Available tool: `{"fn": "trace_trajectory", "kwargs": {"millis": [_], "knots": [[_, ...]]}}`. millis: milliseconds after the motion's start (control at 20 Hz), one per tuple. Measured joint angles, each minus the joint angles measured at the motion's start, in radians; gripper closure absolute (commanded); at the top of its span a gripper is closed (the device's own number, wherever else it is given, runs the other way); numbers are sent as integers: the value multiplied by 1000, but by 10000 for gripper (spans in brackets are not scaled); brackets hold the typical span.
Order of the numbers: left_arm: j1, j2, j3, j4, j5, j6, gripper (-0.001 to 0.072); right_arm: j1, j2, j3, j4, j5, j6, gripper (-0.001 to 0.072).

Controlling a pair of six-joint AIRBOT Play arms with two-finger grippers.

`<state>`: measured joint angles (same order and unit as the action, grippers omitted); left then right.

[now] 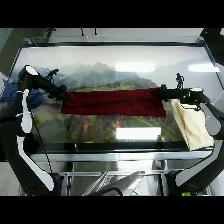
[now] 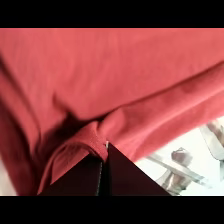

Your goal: Fold the shirts.

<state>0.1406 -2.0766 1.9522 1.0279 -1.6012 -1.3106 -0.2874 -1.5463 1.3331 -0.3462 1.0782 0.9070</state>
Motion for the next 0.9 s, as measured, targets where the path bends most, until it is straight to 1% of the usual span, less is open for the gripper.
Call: {"fn": "trace_trajectory", "kwargs": {"millis": [50,100,150,200,250,400,600,650,700,750,800,850,900], "knots": [[-2,-15,26,0,-3,-7,14,-9,-1,12,-3,7,-11,372],[-2,-26,46,0,-6,-12,15,-22,2,27,-16,21,-19,263],[0,-33,65,0,-6,-23,16,-37,9,42,-43,35,-20,187],[3,-37,78,0,-1,-32,16,-53,19,54,-81,50,-19,165],[9,-36,83,0,6,-45,16,-67,29,63,-124,61,-12,70],[36,-15,71,0,32,-83,16,-92,40,76,-266,89,45,68],[56,22,82,-48,17,-104,23,-72,17,82,-352,106,84,68],[55,34,84,-72,15,-104,220,-60,8,83,-351,113,88,68],[48,45,86,-97,12,-104,518,-47,-3,84,-348,117,88,70],[40,55,87,-114,8,-103,695,-34,-14,85,-350,120,92,159],[28,61,89,-132,6,-96,692,-23,-24,86,-355,117,92,351],[11,66,89,-152,2,-92,693,-13,-35,85,-362,118,95,515],[-8,69,89,-168,0,-87,693,-7,-42,84,-365,118,96,633]]}}
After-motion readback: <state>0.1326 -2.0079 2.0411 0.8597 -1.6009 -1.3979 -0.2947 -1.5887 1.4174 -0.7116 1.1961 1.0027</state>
